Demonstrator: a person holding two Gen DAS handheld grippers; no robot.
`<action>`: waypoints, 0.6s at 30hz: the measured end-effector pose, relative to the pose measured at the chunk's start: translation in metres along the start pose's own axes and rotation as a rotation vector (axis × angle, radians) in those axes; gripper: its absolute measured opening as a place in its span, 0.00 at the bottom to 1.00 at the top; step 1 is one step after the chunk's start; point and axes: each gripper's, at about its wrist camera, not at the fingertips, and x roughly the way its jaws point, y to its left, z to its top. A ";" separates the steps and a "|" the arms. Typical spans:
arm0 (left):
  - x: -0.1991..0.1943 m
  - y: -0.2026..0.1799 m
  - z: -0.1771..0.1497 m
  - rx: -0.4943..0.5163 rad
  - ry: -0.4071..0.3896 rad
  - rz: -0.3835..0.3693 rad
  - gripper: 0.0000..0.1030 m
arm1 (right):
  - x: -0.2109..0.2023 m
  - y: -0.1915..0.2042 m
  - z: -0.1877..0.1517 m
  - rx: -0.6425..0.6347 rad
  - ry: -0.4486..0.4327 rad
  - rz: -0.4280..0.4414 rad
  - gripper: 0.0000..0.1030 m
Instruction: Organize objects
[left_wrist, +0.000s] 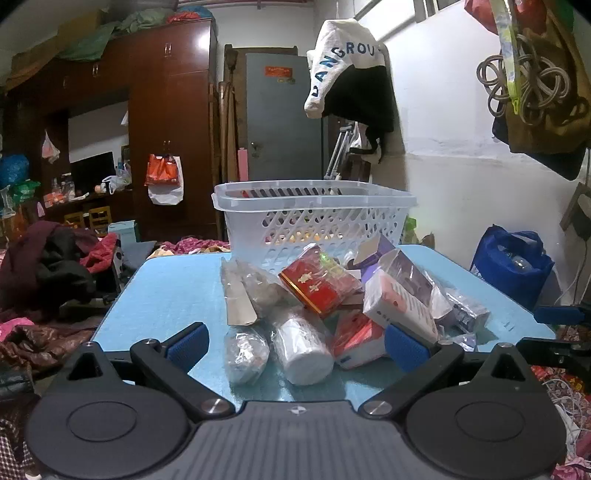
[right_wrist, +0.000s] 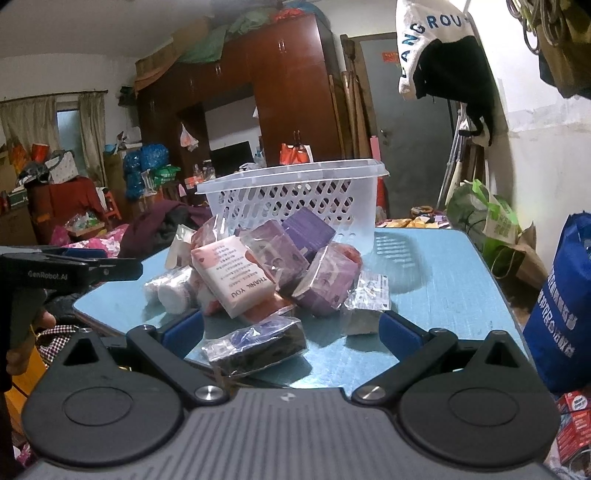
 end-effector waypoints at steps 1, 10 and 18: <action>0.000 0.001 0.000 -0.002 -0.002 -0.004 1.00 | -0.001 0.002 0.000 -0.006 0.000 -0.004 1.00; -0.002 0.012 -0.003 -0.025 -0.011 -0.020 1.00 | 0.002 0.008 -0.002 -0.018 0.017 0.006 1.00; 0.006 0.019 0.001 -0.036 -0.004 -0.101 1.00 | 0.006 0.006 -0.006 -0.027 0.034 0.008 1.00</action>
